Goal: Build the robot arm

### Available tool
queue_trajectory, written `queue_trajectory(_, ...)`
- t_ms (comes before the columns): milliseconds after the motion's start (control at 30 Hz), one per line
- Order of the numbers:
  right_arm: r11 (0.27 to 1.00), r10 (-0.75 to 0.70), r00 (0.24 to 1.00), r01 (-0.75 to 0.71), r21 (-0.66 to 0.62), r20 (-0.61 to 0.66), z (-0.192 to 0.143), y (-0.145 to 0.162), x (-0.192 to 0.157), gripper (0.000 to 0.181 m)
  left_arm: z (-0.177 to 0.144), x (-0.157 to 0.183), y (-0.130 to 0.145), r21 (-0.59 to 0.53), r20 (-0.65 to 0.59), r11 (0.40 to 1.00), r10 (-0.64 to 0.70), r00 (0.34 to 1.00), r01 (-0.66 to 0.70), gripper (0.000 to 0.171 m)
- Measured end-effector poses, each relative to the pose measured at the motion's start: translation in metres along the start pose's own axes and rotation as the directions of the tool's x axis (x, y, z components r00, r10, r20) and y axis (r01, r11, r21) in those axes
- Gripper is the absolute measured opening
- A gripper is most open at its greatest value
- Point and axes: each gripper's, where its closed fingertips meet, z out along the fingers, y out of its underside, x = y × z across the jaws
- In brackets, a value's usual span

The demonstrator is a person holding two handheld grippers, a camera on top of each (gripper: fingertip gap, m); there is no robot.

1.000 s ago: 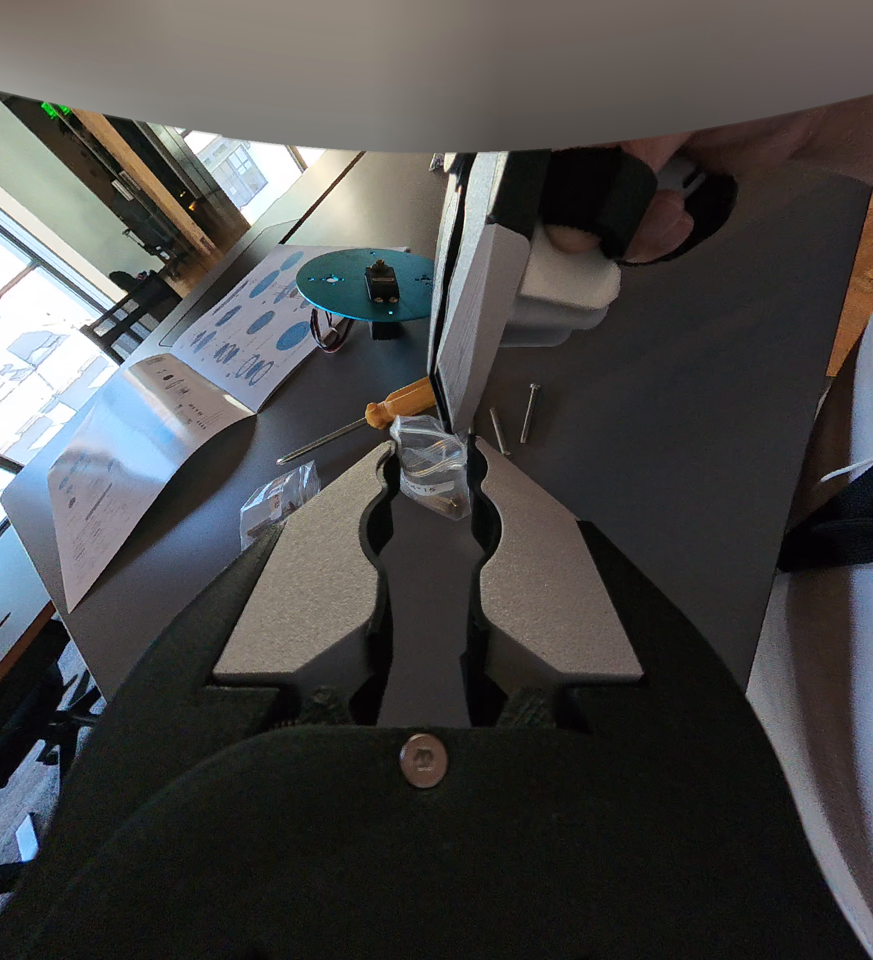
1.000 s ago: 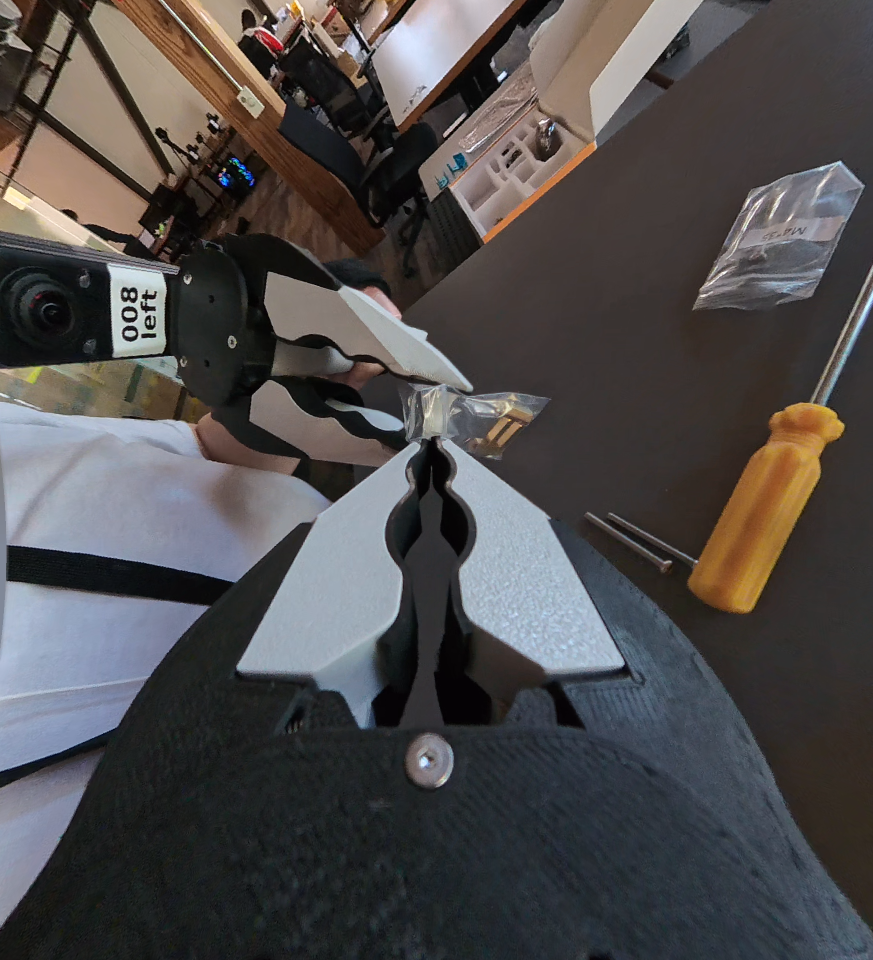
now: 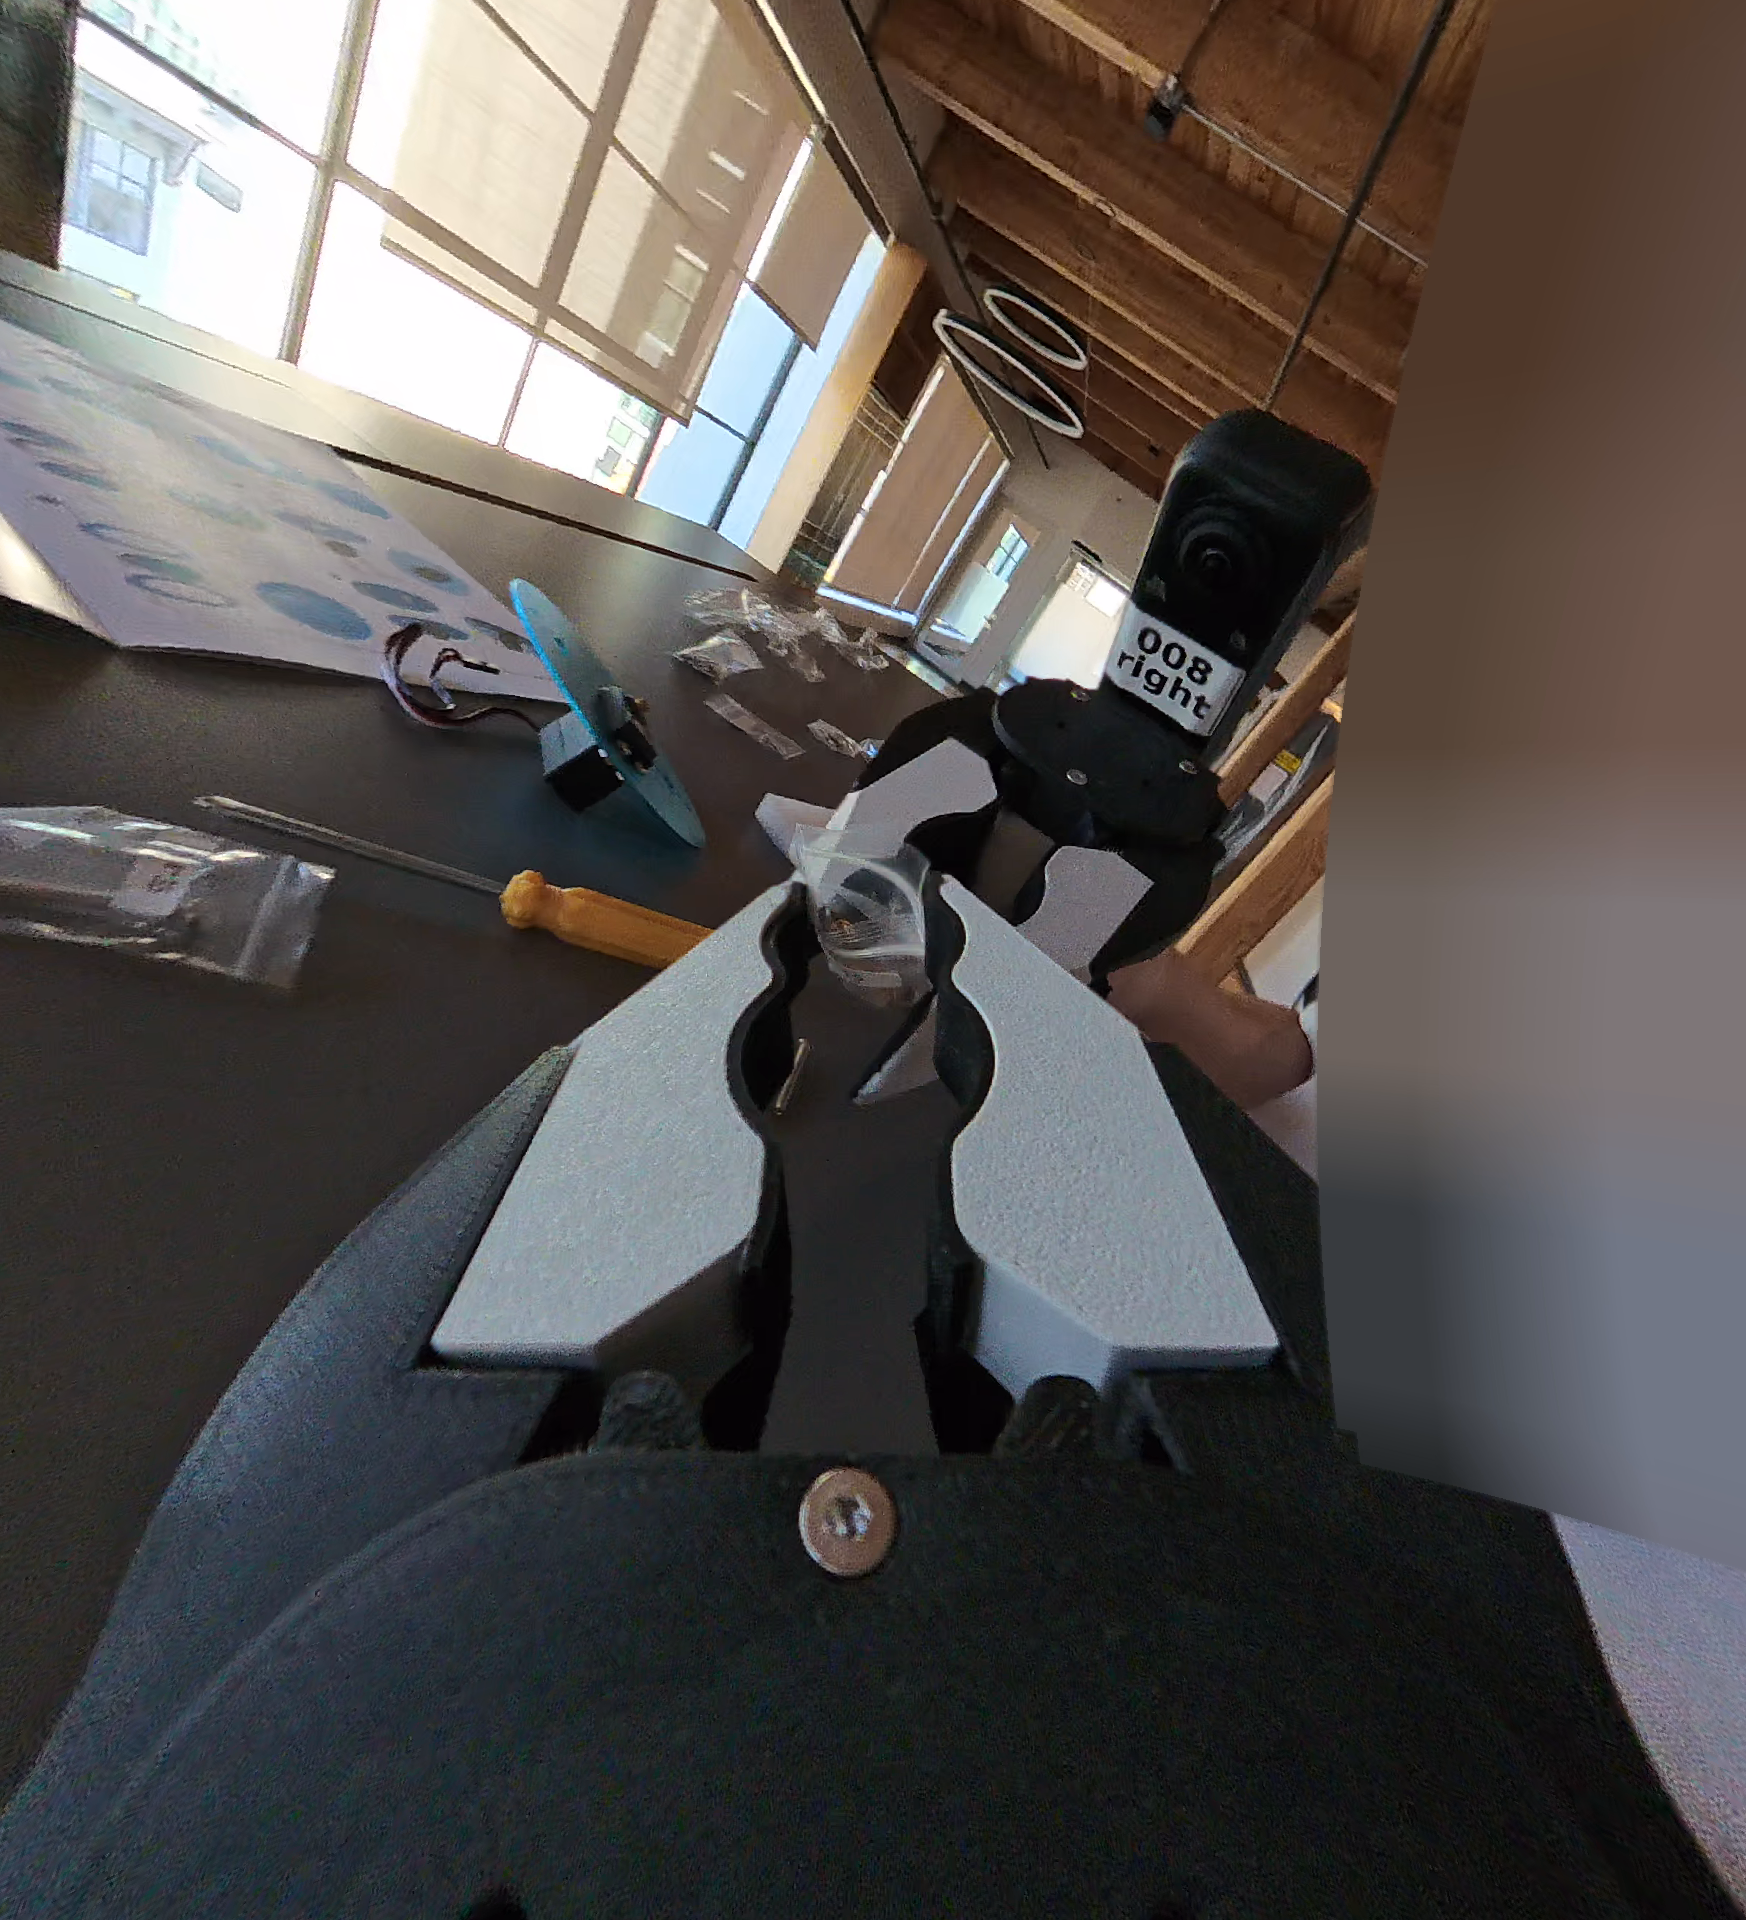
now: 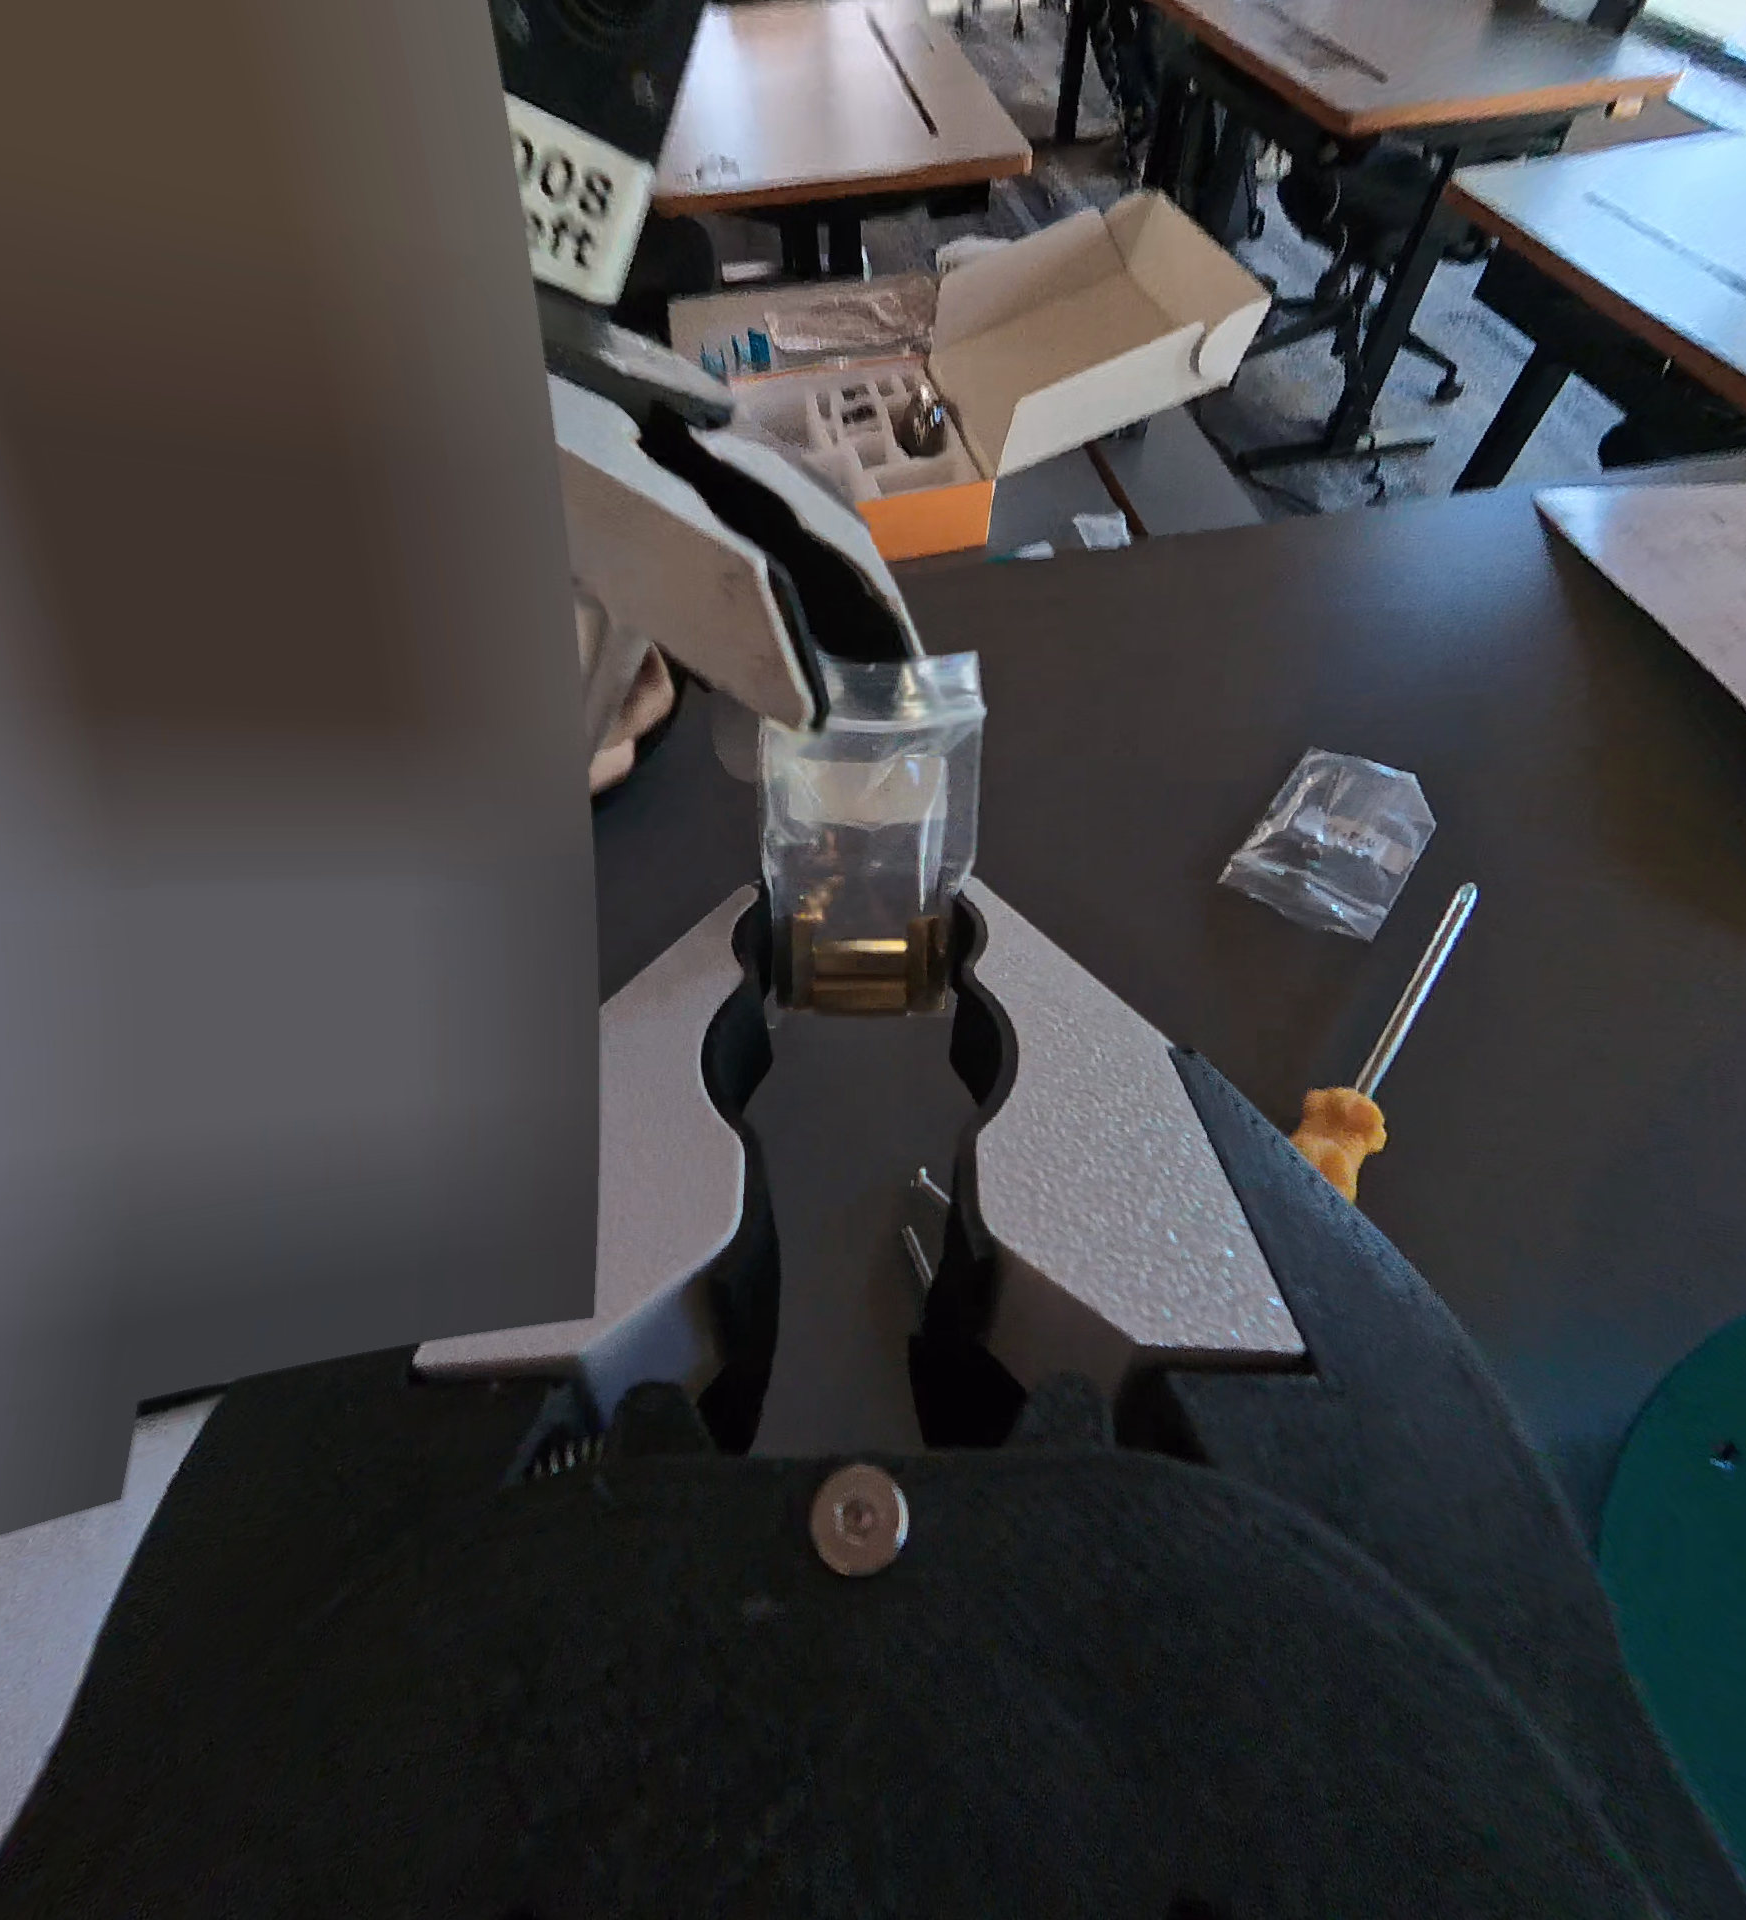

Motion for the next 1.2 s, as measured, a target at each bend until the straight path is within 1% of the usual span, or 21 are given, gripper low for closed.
queue_trajectory(33, 0.999, -0.002, 1.000, 0.001, -0.041, -0.012, 0.000, 0.004, 0.003, 0.030, -0.005, -0.003, -0.005, 0.021, 0.018, 1.000, -0.010, 1.000, 0.010, 0.020)
queue_trajectory(100, 0.993, -0.035, 0.997, 0.028, -0.111, -0.065, -0.003, 0.009, 0.011, 0.030, -0.020, -0.007, -0.020, 0.093, 0.070, 0.996, 0.001, 0.998, -0.007, 0.026)
queue_trajectory(167, 0.982, -0.083, 0.991, 0.063, -0.179, -0.108, -0.004, 0.013, 0.016, 0.030, -0.030, -0.002, -0.029, 0.099, 0.106, 0.993, 0.055, 0.993, -0.065, 0.022)
queue_trajectory(233, 0.967, -0.136, 0.981, 0.101, -0.236, -0.138, -0.003, 0.016, 0.020, 0.030, -0.028, 0.000, -0.024, 0.011, 0.168, 0.989, 0.142, 0.975, -0.146, 0.019)
queue_trajectory(333, 0.948, -0.197, 0.968, 0.148, -0.283, -0.156, 0.000, 0.015, 0.023, 0.030, -0.016, -0.007, -0.010, -0.131, 0.276, 0.959, 0.279, 0.920, -0.252, 0.013)
queue_trajectory(367, 0.943, -0.214, 0.964, 0.161, -0.292, -0.158, 0.000, 0.015, 0.023, 0.030, -0.013, -0.011, -0.006, -0.159, 0.302, 0.949, 0.309, 0.902, -0.272, 0.011)
queue_trajectory(433, 0.934, -0.240, 0.957, 0.181, -0.308, -0.163, 0.001, 0.014, 0.025, 0.030, -0.007, -0.015, 0.000, -0.194, 0.311, 0.946, 0.310, 0.898, -0.260, 0.008)
queue_trajectory(567, 0.920, -0.275, 0.947, 0.209, -0.332, -0.166, 0.001, 0.015, 0.025, 0.030, -0.002, -0.022, 0.012, -0.244, 0.321, 0.953, 0.254, 0.912, -0.179, 0.006)
queue_trajectory(600, 0.915, -0.287, 0.943, 0.218, -0.339, -0.168, 0.001, 0.015, 0.025, 0.030, -0.001, -0.023, 0.014, -0.247, 0.317, 0.955, 0.239, 0.918, -0.163, 0.000)
queue_trajectory(667, 0.906, -0.308, 0.937, 0.235, -0.352, -0.167, 0.001, 0.018, 0.026, 0.030, 0.000, -0.021, 0.015, -0.234, 0.299, 0.964, 0.195, 0.934, -0.126, 0.000)
queue_trajectory(733, 0.898, -0.325, 0.933, 0.253, -0.360, -0.154, 0.000, 0.021, 0.026, 0.030, 0.001, -0.016, 0.016, -0.207, 0.237, 0.977, 0.105, 0.966, -0.056, 0.000)
queue_trajectory(800, 0.908, -0.307, 0.943, 0.250, -0.336, -0.126, 0.000, 0.021, 0.023, 0.030, 0.001, -0.005, 0.014, -0.153, 0.110, 0.984, -0.074, 0.991, 0.091, 0.000)
queue_trajectory(867, 0.930, -0.240, 0.968, 0.207, -0.303, -0.075, 0.000, 0.019, 0.016, 0.031, -0.003, -0.001, 0.013, -0.117, 0.000, 0.968, -0.224, 0.975, 0.223, 0.000)
queue_trajectory(900, 0.935, -0.212, 0.976, 0.187, -0.300, -0.052, 0.000, 0.020, 0.014, 0.030, -0.005, -0.002, 0.014, -0.108, -0.022, 0.960, -0.263, 0.964, 0.260, 0.000)
queue_trajectory(967, 0.930, -0.170, 0.985, 0.162, -0.329, 0.005, -0.001, 0.024, 0.009, 0.030, -0.006, -0.002, 0.019, -0.114, -0.036, 0.959, -0.267, 0.963, 0.261, 0.000)
queue_trajectory(1000, 0.921, -0.159, 0.987, 0.161, -0.355, 0.033, -0.002, 0.027, 0.007, 0.030, -0.006, 0.000, 0.020, -0.126, -0.030, 0.967, -0.226, 0.974, 0.221, 0.000)
queue_trajectory(1033, 0.905, -0.159, 0.986, 0.168, -0.391, 0.054, -0.003, 0.031, 0.007, 0.031, -0.007, 0.001, 0.020, -0.139, -0.014, 0.979, -0.153, 0.988, 0.149, 0.010)
queue_trajectory(1100, 0.852, -0.178, 0.981, 0.194, -0.486, 0.080, -0.008, 0.042, 0.012, 0.031, -0.012, -0.005, 0.016, -0.174, 0.078, 0.983, 0.067, 0.995, -0.052, 0.044)
queue_trajectory(1133, 0.826, -0.178, 0.979, 0.205, -0.525, 0.103, -0.009, 0.047, 0.012, 0.031, -0.015, -0.009, 0.013, -0.206, 0.126, 0.962, 0.206, 0.970, -0.177, 0.060)
queue_trajectory(1167, 0.809, -0.169, 0.977, 0.212, -0.549, 0.128, -0.010, 0.049, 0.009, 0.031, -0.017, -0.009, 0.012, -0.254, 0.139, 0.920, 0.340, 0.930, -0.299, 0.059)
queue_trajectory(1200, 0.798, -0.160, 0.975, 0.219, -0.561, 0.153, -0.010, 0.049, 0.007, 0.031, -0.016, -0.008, 0.015, -0.314, 0.116, 0.865, 0.444, 0.888, -0.392, 0.058)
